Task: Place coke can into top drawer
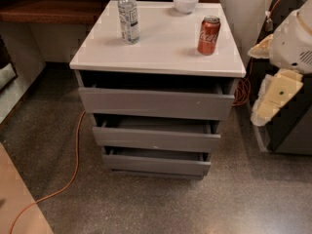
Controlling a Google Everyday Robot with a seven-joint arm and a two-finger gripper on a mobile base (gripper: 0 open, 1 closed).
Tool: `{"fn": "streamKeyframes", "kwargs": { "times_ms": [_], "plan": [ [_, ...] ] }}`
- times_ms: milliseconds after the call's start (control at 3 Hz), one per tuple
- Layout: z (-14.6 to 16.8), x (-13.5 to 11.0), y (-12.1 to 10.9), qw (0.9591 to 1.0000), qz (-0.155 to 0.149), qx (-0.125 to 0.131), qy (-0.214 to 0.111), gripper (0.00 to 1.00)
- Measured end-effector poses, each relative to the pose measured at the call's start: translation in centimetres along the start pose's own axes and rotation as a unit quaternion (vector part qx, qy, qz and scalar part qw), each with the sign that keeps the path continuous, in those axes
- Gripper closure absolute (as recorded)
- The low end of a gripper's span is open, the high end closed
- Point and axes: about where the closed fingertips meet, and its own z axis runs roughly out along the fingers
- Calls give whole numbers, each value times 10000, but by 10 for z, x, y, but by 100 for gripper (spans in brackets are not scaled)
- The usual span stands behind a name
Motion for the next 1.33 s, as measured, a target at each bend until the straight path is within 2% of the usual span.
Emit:
{"fn": "streamKeyframes", "kwargs": {
  "times_ms": [333,667,1000,1333],
  "plan": [
    [56,-9,-48,9988,-98,44,-486,0],
    [108,-25,-85,9987,-5,330,-400,0],
    [162,-36,-115,9984,40,440,-346,0],
    [181,-37,-124,9978,8,419,-506,0]
  ]
}}
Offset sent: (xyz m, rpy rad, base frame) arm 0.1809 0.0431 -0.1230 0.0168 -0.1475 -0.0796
